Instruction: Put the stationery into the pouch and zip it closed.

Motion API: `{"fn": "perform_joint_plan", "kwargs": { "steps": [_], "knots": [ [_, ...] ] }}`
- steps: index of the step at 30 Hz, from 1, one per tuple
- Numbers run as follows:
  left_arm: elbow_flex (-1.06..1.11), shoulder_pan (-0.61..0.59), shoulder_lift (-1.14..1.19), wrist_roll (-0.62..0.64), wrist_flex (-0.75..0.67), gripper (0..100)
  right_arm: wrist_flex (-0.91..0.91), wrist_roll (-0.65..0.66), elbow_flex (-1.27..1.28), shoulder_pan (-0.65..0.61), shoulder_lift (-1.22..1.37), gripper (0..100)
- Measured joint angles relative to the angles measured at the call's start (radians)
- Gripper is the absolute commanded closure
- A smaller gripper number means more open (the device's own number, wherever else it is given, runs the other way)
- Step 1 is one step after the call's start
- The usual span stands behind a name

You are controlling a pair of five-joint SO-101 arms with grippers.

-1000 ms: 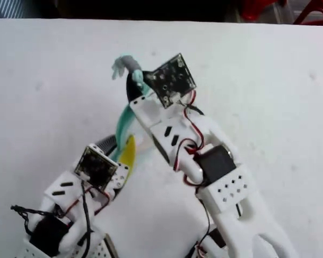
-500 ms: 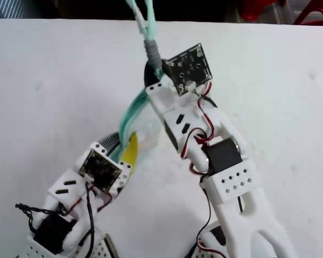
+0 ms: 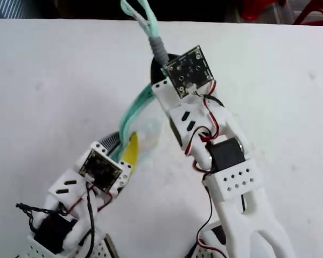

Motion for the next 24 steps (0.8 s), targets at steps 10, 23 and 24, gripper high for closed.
{"fn": "perform_joint_plan", "kwargs": {
  "steps": [10, 23, 24],
  "knots": [
    [0.000, 0.002, 0.000, -0.002, 0.000, 98, -0.158, 0.057, 0.089, 0.121, 0.002, 98.1],
    [0.000, 0.002, 0.000, -0.003, -0.002, 98, -0.356, 0.143, 0.094, 0.213, 0.184, 98.1],
    [0.000, 0.002, 0.000, -0.003, -0.002, 98, -0.361, 0.138, 0.077, 0.218, 0.210, 98.1]
  ]
}}
